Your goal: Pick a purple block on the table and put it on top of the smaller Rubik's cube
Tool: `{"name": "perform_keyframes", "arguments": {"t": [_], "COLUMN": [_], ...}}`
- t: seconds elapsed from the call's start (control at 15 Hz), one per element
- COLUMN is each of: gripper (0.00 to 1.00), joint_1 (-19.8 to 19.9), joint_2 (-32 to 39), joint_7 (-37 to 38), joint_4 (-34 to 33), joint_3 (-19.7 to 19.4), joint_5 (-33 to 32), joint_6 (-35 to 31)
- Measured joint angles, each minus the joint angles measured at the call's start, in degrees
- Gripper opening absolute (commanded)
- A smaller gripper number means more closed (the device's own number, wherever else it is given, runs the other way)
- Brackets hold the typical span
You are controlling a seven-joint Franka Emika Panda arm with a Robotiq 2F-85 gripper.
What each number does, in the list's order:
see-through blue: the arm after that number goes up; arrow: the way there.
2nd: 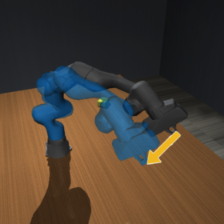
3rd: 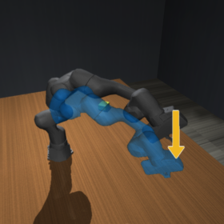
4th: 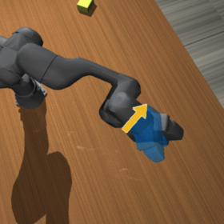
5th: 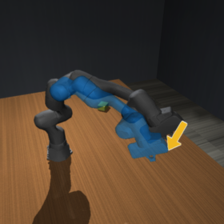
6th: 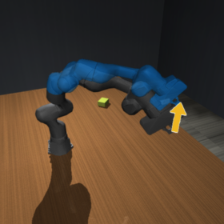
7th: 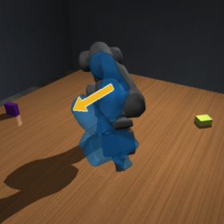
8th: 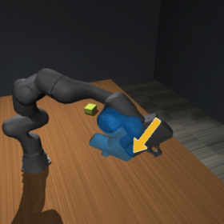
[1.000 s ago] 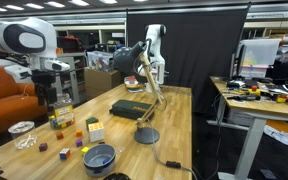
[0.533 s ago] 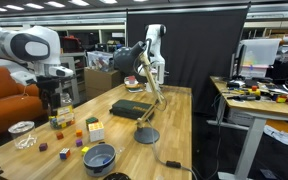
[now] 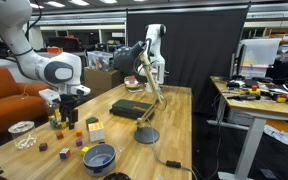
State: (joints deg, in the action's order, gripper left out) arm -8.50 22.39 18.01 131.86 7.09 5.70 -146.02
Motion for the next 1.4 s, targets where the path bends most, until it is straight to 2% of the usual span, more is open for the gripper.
{"name": "perform_keyframes", "arguments": {"t": [0.67,1.4], "gripper": [1.00,1.00], "joint_1": [-0.52,-0.31], "joint_2": [1.40,7.91], "joint_7": [0.05,2.11], "joint_4": [-1.40,-5.79], "joint_3": [-0.38,-3.83], "joint_5": [0.11,1.97], "joint_6": [-0.08,-0.51]}}
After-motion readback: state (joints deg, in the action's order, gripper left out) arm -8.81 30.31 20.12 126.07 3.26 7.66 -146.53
